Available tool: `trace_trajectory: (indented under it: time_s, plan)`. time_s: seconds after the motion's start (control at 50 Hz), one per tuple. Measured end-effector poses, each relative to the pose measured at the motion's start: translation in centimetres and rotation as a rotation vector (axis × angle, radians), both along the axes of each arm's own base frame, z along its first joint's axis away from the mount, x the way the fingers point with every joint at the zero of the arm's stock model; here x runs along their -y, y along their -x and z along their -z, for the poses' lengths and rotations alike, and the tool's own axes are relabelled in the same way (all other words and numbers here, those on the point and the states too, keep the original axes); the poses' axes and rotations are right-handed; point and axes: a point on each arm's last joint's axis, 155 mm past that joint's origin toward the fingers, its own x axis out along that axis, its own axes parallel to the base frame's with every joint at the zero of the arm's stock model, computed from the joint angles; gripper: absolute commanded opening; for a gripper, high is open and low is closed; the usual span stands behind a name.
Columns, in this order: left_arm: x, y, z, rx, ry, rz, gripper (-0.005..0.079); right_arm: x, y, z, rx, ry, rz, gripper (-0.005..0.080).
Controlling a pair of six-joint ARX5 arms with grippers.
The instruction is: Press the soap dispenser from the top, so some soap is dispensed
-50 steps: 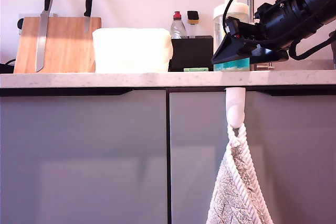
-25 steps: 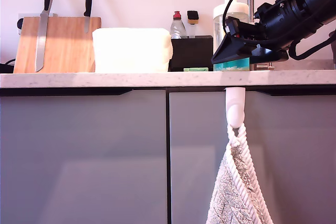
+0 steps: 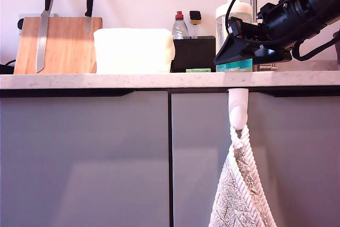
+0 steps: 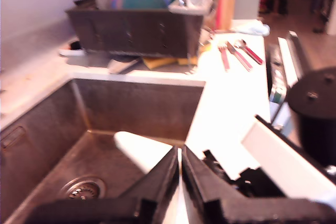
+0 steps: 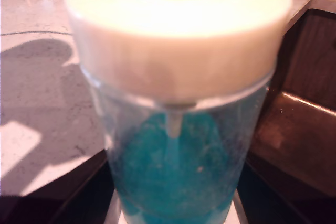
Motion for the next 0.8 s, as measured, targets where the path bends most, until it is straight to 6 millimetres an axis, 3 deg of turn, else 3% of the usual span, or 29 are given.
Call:
trace_trajectory:
  time_s: [0.34, 0.8]
  plan:
    - [-0.5, -1.9, 0.1, 0.016, -0.013, -0.12, -0.0006, 0.0, 0.0, 0.0, 0.005, 0.006, -0.003, 0.0379]
    - [0.0, -1.5, -0.2, -0.005, -0.001, -0.115, -0.0006, 0.0, 0.0, 0.0, 0.007, 0.008, -0.004, 0.0379]
